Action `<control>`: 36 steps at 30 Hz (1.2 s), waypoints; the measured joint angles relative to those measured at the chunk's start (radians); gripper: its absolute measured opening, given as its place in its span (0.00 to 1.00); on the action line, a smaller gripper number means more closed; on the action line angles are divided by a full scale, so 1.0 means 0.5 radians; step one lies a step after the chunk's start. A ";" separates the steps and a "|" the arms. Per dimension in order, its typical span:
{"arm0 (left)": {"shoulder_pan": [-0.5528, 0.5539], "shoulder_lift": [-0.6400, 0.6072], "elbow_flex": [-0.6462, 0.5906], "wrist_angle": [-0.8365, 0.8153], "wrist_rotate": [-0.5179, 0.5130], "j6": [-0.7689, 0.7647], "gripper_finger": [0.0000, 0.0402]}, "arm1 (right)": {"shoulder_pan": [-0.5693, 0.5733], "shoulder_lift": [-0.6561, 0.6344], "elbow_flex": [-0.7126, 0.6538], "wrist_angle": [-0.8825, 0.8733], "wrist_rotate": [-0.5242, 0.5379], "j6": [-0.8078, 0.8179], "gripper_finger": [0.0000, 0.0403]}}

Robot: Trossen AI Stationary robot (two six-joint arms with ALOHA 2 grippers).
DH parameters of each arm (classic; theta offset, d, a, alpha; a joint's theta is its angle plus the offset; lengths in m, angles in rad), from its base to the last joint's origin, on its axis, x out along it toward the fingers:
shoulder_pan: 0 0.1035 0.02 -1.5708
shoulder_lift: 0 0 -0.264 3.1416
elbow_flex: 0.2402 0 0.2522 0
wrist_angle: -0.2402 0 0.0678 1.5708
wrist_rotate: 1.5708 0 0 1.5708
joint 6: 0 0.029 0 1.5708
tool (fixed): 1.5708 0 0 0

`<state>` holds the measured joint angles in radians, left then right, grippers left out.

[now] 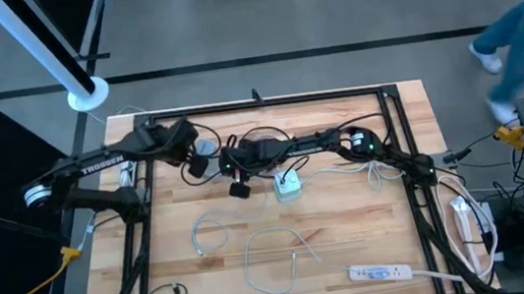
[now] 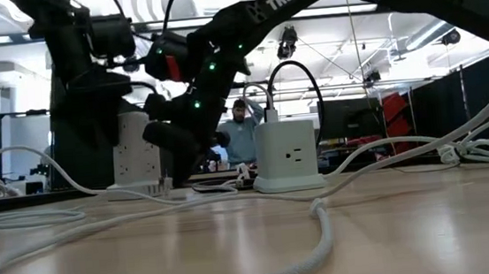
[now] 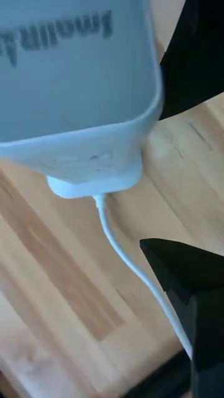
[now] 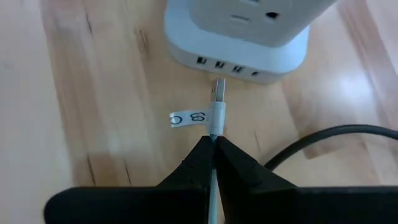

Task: Insert USB
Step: Insert the light blue charger cable into the top white outlet extension

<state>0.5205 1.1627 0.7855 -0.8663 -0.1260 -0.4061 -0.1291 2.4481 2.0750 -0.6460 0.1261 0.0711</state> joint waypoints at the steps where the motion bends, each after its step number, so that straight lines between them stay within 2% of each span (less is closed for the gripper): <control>1: 0.000 0.010 -0.016 0.006 -0.024 0.000 0.78 | 0.000 0.000 0.000 0.000 0.001 0.000 0.00; 7: 0.002 0.026 -0.061 -0.134 -0.097 0.039 0.78 | -0.003 0.013 0.000 0.047 0.005 -0.034 0.00; 21: 0.016 0.212 -0.231 0.228 -0.552 0.080 0.78 | -0.029 0.042 -0.002 0.150 -0.005 -0.066 0.00; 31: 0.012 0.407 -0.231 0.330 -0.547 0.187 0.78 | -0.083 0.042 -0.002 0.177 -0.108 -0.022 0.00; 36: -0.011 0.435 -0.248 0.367 -0.444 0.212 0.78 | -0.088 0.042 -0.002 0.159 -0.117 0.035 0.00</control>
<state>0.5149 1.3802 0.6616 -0.6830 -0.3478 -0.3001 -0.1732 2.4691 2.0739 -0.5663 0.0673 0.0888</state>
